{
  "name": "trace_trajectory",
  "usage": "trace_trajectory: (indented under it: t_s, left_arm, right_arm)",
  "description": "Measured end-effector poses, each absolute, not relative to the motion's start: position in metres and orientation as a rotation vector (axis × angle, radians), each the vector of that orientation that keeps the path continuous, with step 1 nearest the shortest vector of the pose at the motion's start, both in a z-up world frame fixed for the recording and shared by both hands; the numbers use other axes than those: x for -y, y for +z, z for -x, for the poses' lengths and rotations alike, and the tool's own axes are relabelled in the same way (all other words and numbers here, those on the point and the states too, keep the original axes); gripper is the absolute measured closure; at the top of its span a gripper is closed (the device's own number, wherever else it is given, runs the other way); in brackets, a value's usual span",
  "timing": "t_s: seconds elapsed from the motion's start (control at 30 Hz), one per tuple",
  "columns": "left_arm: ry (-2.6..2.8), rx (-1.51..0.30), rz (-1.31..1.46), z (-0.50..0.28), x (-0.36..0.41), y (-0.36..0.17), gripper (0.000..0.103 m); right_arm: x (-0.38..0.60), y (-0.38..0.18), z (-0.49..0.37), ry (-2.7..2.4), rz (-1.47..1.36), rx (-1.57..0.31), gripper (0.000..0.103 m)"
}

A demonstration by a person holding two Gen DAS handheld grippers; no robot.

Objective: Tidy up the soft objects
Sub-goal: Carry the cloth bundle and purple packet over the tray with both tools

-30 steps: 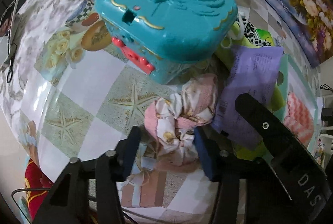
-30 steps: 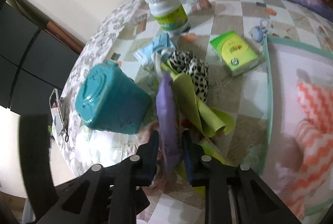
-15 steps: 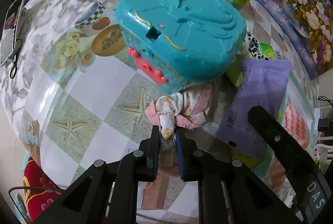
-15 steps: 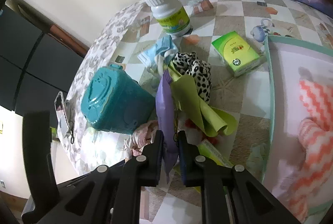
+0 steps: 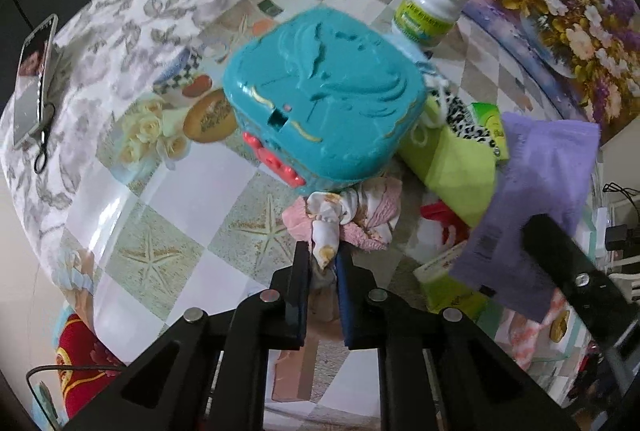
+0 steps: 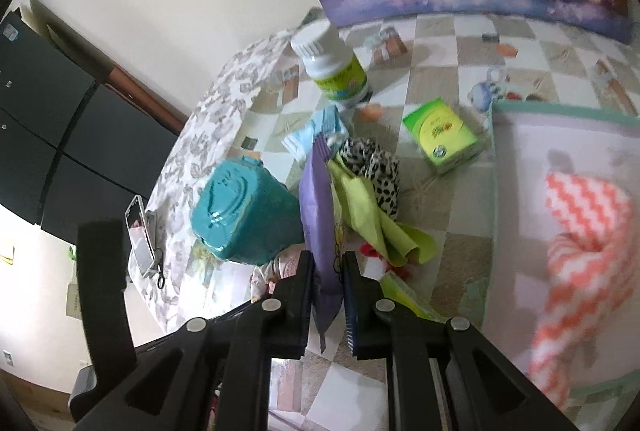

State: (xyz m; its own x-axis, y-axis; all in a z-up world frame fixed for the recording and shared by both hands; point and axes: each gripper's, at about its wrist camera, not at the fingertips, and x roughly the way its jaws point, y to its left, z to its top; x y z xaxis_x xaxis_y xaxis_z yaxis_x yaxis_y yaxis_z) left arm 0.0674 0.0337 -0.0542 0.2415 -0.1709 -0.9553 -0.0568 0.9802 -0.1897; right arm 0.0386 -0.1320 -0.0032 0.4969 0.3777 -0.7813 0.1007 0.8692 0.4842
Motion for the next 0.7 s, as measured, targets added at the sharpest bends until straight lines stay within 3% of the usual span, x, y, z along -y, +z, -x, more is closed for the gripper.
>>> trace_trajectory:
  t_s: [0.7]
  left_arm:
    - [-0.235,-1.055,0.103,-0.035,0.009,0.028,0.091]
  right_arm:
    - [0.212,0.071,0.005,-0.076,-0.52,-0.814,0.088]
